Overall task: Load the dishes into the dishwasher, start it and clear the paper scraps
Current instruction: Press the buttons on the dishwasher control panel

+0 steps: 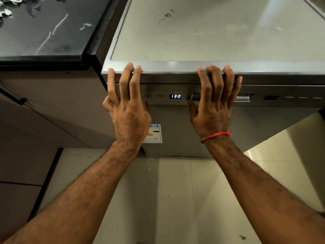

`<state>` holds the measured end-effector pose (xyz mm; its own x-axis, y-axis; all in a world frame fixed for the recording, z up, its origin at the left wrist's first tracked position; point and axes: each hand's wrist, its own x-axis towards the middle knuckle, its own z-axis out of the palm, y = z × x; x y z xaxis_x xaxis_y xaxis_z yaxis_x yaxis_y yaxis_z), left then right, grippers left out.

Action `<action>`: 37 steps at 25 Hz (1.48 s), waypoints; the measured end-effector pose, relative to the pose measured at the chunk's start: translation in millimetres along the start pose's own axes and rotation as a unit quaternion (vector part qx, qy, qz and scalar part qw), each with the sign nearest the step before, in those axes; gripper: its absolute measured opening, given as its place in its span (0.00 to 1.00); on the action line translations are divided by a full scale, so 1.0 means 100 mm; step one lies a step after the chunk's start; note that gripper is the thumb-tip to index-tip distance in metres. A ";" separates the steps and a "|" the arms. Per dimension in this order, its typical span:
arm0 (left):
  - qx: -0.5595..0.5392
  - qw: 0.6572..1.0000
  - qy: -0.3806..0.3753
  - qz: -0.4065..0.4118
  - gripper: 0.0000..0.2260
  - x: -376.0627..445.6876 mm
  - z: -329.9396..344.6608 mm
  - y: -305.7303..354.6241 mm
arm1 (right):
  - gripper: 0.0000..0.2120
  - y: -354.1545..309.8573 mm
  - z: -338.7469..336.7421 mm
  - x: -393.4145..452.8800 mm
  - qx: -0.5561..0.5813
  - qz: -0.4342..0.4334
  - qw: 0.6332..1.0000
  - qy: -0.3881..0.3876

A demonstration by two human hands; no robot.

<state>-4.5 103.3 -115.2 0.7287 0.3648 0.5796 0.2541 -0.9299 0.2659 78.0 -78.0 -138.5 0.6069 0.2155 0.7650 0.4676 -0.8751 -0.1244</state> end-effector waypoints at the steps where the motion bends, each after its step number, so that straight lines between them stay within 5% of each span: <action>1: -0.008 1.000 0.008 -0.003 0.41 0.01 0.01 0.01 | 0.35 -0.01 0.00 0.01 0.004 0.005 1.000 0.003; 8: -0.022 0.999 -0.034 -0.009 0.34 0.15 -0.34 0.00 | 0.26 -0.16 -0.33 0.13 0.009 0.059 0.998 -0.011; 14: 0.016 0.968 -0.251 -0.020 0.38 0.45 -0.91 0.08 | 0.28 -0.19 -0.79 0.48 0.020 0.069 0.984 -0.165; 19: 0.013 0.901 -0.434 -0.001 0.38 0.94 -1.34 0.11 | 0.26 -0.30 -1.25 1.05 0.012 0.079 0.906 -0.415; 24: 0.002 0.854 -0.520 0.023 0.32 1.25 -1.43 -0.06 | 0.20 -0.40 -1.30 1.47 0.007 0.116 0.844 -0.523; 27: -0.105 0.859 -0.501 -0.022 0.31 1.39 -1.43 -0.25 | 0.19 -0.54 -1.19 1.58 -0.046 0.108 0.823 -0.555; 29: -0.152 0.888 -0.433 -0.028 0.32 1.52 -1.46 -0.50 | 0.19 -0.80 -1.03 1.63 0.026 0.116 0.836 -0.536; 32: -0.123 0.926 -0.355 -0.028 0.35 1.61 -1.59 -1.01 | 0.22 -1.40 -0.78 1.75 0.199 0.091 0.838 -0.500; 37: -0.063 0.943 -0.314 -0.086 0.35 1.92 -1.74 -2.08 | 0.20 -2.46 -0.34 2.16 0.326 0.073 0.832 -0.442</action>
<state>-27.8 375.3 74.6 0.9271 0.3727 -0.0402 0.3532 -0.8324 0.4271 72.0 169.2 78.9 0.7887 0.6145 -0.0161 0.4223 -0.5606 -0.7123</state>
